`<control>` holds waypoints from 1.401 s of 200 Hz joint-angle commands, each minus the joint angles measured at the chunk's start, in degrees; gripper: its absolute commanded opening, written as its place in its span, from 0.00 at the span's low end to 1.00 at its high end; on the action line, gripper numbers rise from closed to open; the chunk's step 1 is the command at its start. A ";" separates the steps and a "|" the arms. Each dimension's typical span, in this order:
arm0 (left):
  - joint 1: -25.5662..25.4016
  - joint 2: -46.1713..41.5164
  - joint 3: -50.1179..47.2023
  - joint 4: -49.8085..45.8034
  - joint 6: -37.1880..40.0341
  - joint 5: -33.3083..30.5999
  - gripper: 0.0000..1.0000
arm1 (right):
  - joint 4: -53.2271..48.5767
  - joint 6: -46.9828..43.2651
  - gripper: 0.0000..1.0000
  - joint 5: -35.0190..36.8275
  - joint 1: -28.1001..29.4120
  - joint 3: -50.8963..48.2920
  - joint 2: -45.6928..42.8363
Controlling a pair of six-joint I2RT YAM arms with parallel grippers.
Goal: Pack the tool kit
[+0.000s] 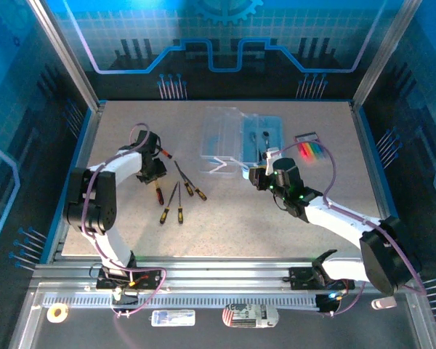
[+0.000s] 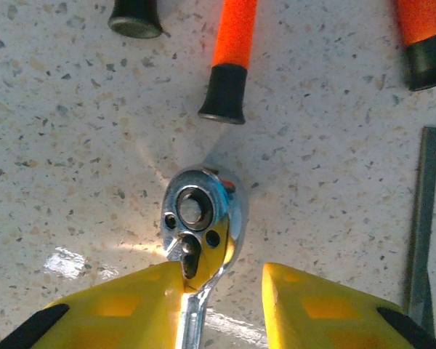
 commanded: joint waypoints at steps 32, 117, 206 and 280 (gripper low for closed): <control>0.32 0.34 -3.29 0.33 -0.86 -0.16 0.37 | 1.16 -0.54 0.35 0.02 0.63 1.07 0.66; 0.33 -1.01 -5.13 2.32 0.13 0.08 0.16 | 1.10 -0.51 0.35 0.00 0.63 0.90 -0.43; 0.03 -11.97 -8.10 0.17 0.53 -1.48 0.04 | 1.31 -0.61 0.36 -1.61 0.59 0.63 -0.73; -7.33 -23.35 -8.43 -2.12 -3.71 0.64 0.04 | 6.08 -1.41 0.47 -11.05 0.81 -0.30 -0.21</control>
